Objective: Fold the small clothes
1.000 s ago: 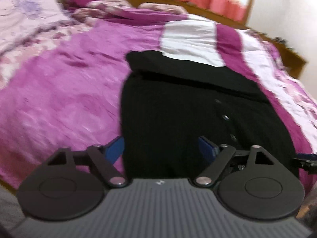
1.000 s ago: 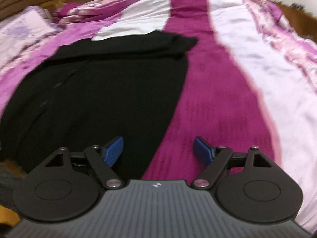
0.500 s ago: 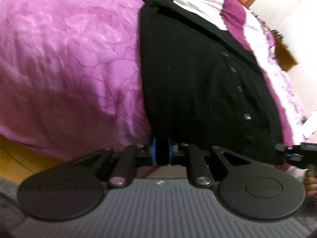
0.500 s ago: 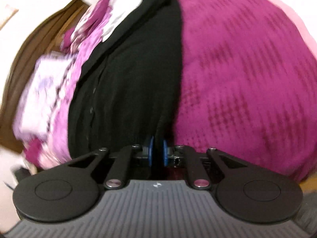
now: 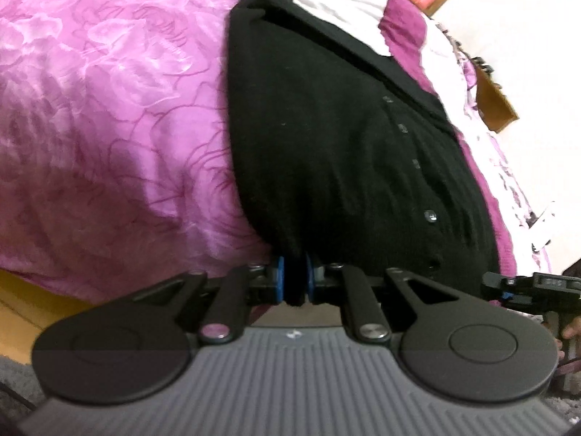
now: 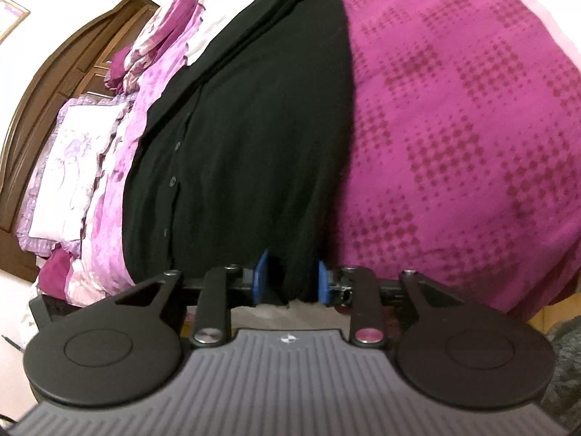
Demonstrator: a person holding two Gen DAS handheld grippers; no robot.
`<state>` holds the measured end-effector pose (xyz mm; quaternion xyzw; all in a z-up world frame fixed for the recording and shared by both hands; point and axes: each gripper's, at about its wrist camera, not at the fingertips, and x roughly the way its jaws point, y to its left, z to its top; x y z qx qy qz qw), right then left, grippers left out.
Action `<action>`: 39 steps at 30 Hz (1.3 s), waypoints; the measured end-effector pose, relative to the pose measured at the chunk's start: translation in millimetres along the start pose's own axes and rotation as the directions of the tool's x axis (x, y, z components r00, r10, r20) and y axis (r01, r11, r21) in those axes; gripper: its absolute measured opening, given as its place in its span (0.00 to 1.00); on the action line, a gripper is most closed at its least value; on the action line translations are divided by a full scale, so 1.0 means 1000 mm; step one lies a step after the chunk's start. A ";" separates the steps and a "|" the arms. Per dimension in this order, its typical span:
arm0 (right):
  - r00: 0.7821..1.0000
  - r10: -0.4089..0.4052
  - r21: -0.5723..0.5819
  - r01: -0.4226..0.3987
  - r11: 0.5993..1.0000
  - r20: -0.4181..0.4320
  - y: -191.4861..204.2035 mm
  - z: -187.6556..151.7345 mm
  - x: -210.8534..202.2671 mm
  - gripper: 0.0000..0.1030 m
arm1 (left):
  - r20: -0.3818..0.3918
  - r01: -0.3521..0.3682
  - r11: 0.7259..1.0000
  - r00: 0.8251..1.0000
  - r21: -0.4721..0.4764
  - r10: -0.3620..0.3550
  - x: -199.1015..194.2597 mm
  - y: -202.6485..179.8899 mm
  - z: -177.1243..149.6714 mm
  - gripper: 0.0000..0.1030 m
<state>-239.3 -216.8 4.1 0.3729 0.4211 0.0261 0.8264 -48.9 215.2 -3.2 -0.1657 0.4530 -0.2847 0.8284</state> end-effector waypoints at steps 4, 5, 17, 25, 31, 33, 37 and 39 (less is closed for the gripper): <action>1.000 -0.026 -0.056 0.026 0.998 0.012 0.009 0.003 0.007 0.25 | -0.001 0.001 1.000 1.000 0.019 -0.001 0.001 -0.004 0.001 0.12; 0.999 -0.029 -0.060 0.030 0.998 0.017 0.009 0.003 0.007 0.23 | -0.002 0.007 1.000 1.000 0.011 -0.007 0.000 -0.003 0.001 0.12; 0.998 -0.016 -0.088 0.021 0.996 0.058 0.006 0.005 0.003 0.07 | 0.092 0.128 0.992 0.988 0.001 -0.127 -0.022 -0.011 0.002 0.09; 0.952 0.159 -0.080 -0.143 0.987 0.262 0.005 0.010 -0.035 0.06 | 0.344 0.148 0.986 0.925 0.072 -0.164 -0.048 -0.038 0.014 0.09; 0.909 0.223 -0.107 -0.197 0.974 0.353 0.014 0.023 -0.044 0.06 | 0.434 0.190 0.981 0.888 -0.036 -0.155 -0.056 -0.044 0.043 0.09; 0.890 0.243 -0.090 -0.226 0.970 0.387 0.009 0.028 -0.049 0.06 | 0.479 0.144 0.990 0.870 -0.010 -0.122 -0.065 -0.048 0.051 0.06; 0.857 0.253 -0.050 -0.258 0.965 0.449 0.005 0.041 -0.054 0.06 | 0.528 0.135 0.991 0.843 -0.014 -0.107 -0.072 -0.058 0.064 0.06; 0.846 0.238 -0.051 -0.244 0.968 0.477 0.004 0.051 -0.056 0.06 | 0.551 0.155 0.988 0.827 -0.028 -0.114 -0.071 -0.060 0.068 0.06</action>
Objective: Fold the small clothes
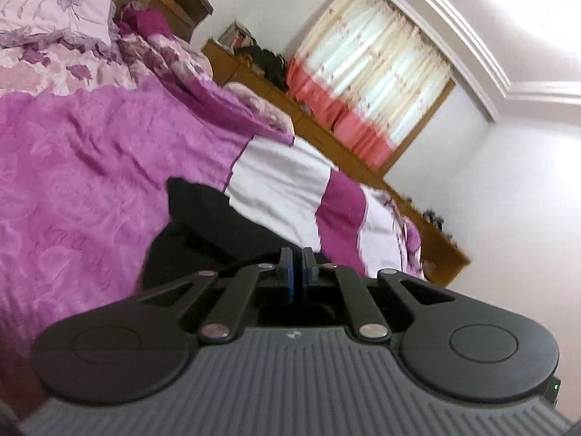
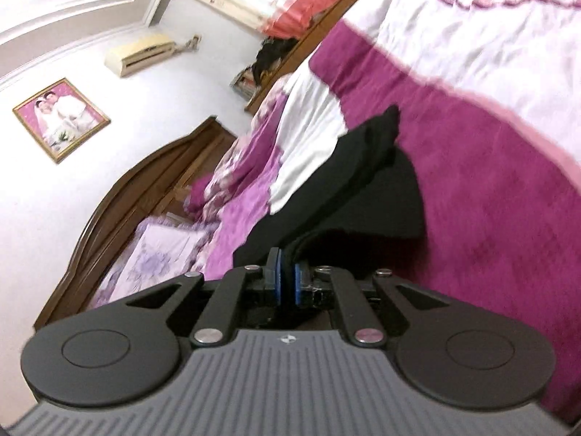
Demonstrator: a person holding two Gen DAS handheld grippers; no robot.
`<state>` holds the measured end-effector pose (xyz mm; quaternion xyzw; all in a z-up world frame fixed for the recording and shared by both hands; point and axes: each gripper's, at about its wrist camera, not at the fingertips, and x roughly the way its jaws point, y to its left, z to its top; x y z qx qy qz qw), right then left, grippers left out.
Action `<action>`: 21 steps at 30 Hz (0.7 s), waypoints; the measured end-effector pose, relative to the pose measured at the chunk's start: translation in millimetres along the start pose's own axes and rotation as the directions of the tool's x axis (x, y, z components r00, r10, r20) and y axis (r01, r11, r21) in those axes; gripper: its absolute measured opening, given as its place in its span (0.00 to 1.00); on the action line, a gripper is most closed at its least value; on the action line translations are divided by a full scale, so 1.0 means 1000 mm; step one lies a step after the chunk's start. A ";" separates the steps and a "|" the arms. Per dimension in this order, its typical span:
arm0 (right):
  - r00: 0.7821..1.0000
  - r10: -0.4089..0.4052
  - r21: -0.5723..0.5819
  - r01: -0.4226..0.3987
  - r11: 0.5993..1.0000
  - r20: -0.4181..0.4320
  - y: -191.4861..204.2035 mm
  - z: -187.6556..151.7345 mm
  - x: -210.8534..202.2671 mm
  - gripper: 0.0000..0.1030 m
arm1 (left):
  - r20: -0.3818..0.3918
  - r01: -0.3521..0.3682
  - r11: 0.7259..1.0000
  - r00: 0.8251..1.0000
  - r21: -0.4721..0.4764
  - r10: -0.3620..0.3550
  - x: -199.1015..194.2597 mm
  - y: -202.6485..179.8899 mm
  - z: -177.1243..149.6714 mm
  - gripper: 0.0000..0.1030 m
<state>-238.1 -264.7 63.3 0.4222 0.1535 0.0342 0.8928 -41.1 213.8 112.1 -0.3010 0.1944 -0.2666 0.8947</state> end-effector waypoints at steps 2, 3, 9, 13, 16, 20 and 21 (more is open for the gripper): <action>1.000 0.000 -0.018 0.001 1.000 0.030 0.002 0.012 0.004 0.06 | -0.016 0.021 1.000 1.000 -0.013 -0.021 0.009 -0.002 0.002 0.06; 0.999 0.000 -0.038 0.002 0.999 0.043 0.004 0.017 0.006 0.06 | -0.009 0.010 1.000 1.000 -0.008 -0.010 0.013 -0.004 0.003 0.06; 0.997 -0.016 -0.227 0.034 0.973 0.081 0.025 0.045 0.034 0.06 | -0.073 0.041 0.999 0.996 -0.030 -0.043 0.047 -0.014 0.014 0.06; 0.998 -0.010 -0.251 0.026 0.968 0.062 0.028 0.066 0.058 0.06 | -0.097 0.051 0.998 0.994 -0.024 -0.053 0.074 -0.022 0.029 0.06; 0.997 -0.036 -0.263 0.053 0.963 0.068 0.031 0.080 0.077 0.06 | -0.076 0.026 0.999 0.997 -0.023 -0.027 0.093 -0.031 0.038 0.06; 0.993 -0.060 -0.301 0.087 0.950 0.098 0.034 0.098 0.105 0.06 | -0.049 -0.098 0.995 0.994 0.037 0.099 0.128 -0.046 0.051 0.06; 0.992 -0.066 -0.304 0.095 0.948 0.106 0.034 0.103 0.111 0.06 | -0.045 -0.110 0.994 0.993 0.030 0.111 0.138 -0.046 0.054 0.06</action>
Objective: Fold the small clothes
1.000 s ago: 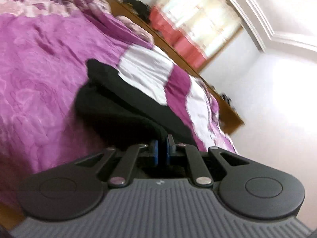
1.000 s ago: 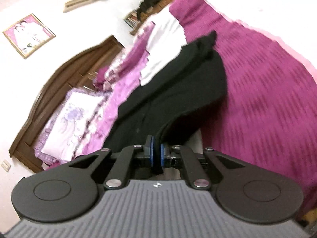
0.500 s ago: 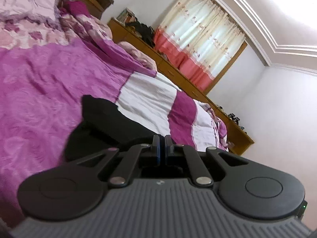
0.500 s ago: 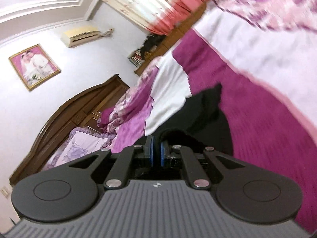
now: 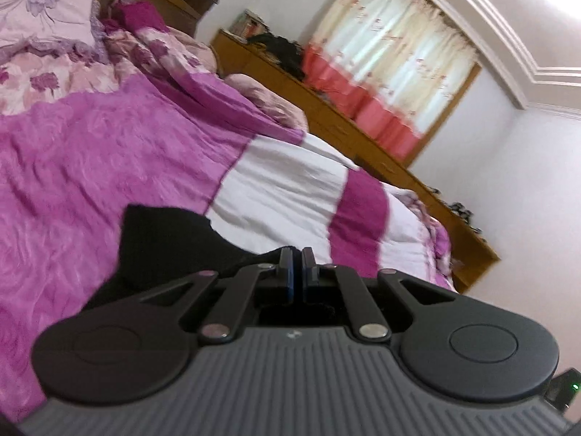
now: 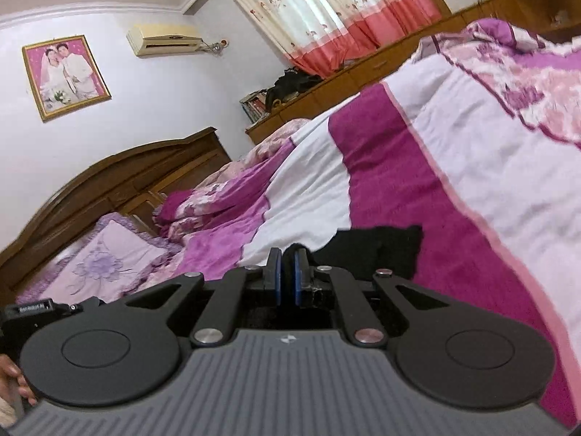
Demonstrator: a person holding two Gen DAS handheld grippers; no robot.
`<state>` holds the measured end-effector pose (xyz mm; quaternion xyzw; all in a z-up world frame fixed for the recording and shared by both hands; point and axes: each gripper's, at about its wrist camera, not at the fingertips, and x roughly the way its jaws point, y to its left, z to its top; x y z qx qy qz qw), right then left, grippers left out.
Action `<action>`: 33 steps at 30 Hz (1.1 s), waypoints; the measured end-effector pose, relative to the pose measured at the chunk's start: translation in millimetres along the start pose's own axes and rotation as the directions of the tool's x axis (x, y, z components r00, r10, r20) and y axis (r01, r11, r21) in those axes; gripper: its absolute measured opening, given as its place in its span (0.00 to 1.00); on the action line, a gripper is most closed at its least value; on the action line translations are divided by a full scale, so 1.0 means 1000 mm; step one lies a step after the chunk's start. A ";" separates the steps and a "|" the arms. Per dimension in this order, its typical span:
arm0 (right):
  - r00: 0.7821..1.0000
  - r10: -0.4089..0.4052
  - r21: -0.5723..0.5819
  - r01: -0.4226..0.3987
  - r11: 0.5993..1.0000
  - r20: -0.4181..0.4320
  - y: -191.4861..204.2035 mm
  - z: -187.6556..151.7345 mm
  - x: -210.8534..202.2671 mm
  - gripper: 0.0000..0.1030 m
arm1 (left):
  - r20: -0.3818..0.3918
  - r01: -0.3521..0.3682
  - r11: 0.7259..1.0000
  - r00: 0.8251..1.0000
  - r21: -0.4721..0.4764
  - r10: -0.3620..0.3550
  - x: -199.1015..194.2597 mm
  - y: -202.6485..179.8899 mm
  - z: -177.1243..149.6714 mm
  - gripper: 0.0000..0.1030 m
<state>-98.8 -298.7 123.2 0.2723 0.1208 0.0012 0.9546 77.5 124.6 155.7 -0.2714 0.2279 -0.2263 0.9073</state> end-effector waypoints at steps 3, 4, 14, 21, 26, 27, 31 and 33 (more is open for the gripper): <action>1.000 -0.019 0.004 0.019 1.000 0.020 -0.007 0.013 0.022 0.06 | 0.022 0.020 0.998 1.000 -0.053 -0.018 0.023 0.005 0.009 0.06; 0.999 -0.024 -0.014 0.024 1.000 0.035 -0.008 0.017 0.028 0.06 | 0.034 0.033 0.997 0.999 -0.068 -0.030 0.030 0.007 0.011 0.06; 0.998 -0.059 0.046 0.060 0.997 -0.009 -0.054 0.020 0.064 0.00 | 0.000 -0.044 0.997 0.999 0.058 0.044 0.079 0.019 -0.002 0.05; 0.968 -0.196 -0.083 0.185 0.979 -0.154 -0.066 0.013 0.088 0.05 | -0.024 -0.078 0.991 0.996 0.108 0.081 0.089 0.027 -0.002 0.05; 0.972 -0.110 -0.204 0.066 0.977 -0.209 -0.048 -0.006 0.113 0.67 | -0.076 -0.095 0.990 0.992 0.105 0.103 0.099 0.039 -0.012 0.05; 0.969 -0.108 -0.261 0.048 0.964 -0.222 -0.042 -0.011 0.123 0.67 | -0.080 -0.095 0.990 0.991 0.104 0.104 0.100 0.040 -0.013 0.05; 0.945 -0.174 -0.352 0.069 0.933 -0.276 -0.030 -0.027 0.157 0.63 | -0.080 -0.107 0.989 0.990 0.099 0.115 0.103 0.046 -0.010 0.05; 0.939 -0.188 -0.363 0.074 0.929 -0.290 -0.027 -0.036 0.159 0.42 | -0.078 -0.109 0.989 0.990 0.095 0.117 0.103 0.048 -0.006 0.05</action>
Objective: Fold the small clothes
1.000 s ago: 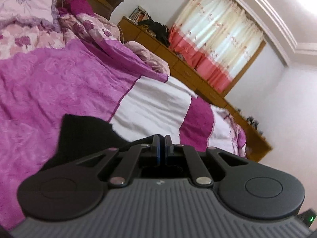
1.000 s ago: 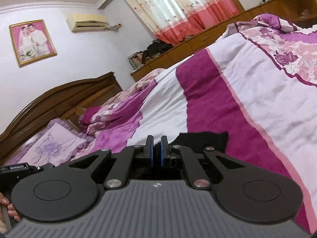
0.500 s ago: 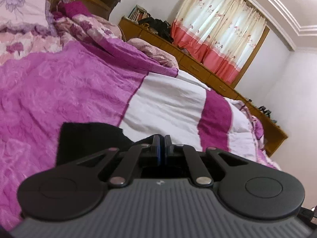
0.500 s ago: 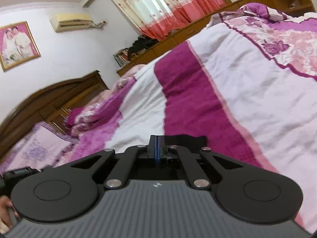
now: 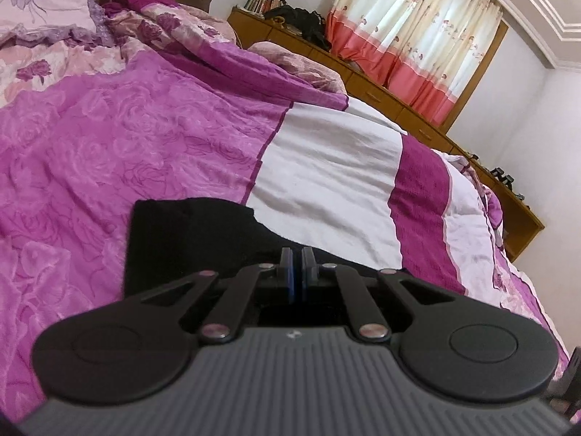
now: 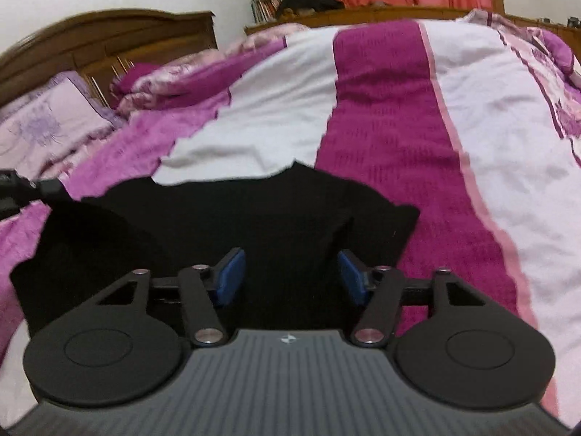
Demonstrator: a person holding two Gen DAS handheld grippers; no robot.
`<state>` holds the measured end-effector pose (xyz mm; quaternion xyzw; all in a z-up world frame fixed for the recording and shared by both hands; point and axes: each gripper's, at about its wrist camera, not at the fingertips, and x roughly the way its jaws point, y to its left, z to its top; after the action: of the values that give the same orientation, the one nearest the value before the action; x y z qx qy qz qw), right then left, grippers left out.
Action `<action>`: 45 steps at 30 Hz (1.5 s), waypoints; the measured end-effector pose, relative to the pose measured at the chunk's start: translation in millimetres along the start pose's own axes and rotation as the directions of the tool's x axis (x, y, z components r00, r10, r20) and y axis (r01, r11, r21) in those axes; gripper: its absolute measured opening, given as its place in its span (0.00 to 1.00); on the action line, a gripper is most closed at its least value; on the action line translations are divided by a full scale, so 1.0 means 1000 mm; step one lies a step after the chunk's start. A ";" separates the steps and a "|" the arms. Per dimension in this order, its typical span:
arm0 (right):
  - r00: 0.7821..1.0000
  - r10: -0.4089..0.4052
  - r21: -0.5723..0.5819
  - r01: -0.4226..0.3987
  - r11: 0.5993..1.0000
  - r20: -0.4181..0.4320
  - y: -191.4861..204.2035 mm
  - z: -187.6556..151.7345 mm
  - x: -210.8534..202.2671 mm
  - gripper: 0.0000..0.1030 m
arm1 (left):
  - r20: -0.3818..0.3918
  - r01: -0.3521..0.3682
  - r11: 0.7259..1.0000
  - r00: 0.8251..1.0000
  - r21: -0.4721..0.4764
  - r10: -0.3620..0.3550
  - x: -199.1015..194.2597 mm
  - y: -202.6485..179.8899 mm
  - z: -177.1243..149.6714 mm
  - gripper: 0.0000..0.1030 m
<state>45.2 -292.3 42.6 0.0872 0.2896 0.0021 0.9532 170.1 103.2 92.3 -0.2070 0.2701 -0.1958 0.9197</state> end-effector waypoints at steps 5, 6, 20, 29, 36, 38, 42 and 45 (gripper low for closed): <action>0.999 -0.034 -0.071 0.037 0.997 0.043 0.006 -0.002 -0.007 0.07 | 0.014 -0.014 1.000 1.000 -0.026 0.015 -0.001 0.005 0.007 0.05; 0.998 -0.020 -0.083 0.025 0.996 0.062 0.007 0.000 -0.014 0.07 | 0.017 -0.023 0.999 1.000 -0.027 0.024 -0.001 0.005 0.007 0.05; 0.991 -0.061 -0.084 0.071 0.994 0.117 0.003 0.006 -0.050 0.01 | 0.011 -0.010 0.997 1.000 -0.075 0.011 0.005 0.012 0.023 0.05; 0.999 0.009 -0.088 -0.006 0.996 0.030 0.009 -0.002 -0.010 0.05 | -0.018 -0.009 0.999 1.000 -0.039 0.008 0.010 0.007 0.014 0.05; 1.000 -0.023 -0.122 0.023 0.992 -0.004 0.014 -0.006 0.003 0.14 | -0.024 -0.003 0.999 1.000 -0.036 0.002 0.010 0.004 0.012 0.05; 0.999 -0.036 -0.137 0.037 0.990 0.014 0.018 -0.005 0.001 0.27 | -0.025 -0.001 0.999 1.000 -0.040 0.000 0.010 0.004 0.012 0.05; 0.997 -0.065 -0.163 0.069 0.984 0.030 0.018 -0.005 0.005 0.59 | -0.032 0.000 0.999 0.999 -0.053 -0.002 0.011 0.003 0.010 0.05; 0.998 -0.057 -0.179 0.062 0.982 0.034 0.020 -0.004 0.013 0.57 | -0.034 -0.004 0.999 0.999 -0.044 0.003 0.012 0.001 0.009 0.05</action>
<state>54.8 -271.5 35.2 -0.0079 0.2771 -0.0015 0.9608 184.7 101.1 94.1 -0.2233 0.2900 -0.1918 0.9106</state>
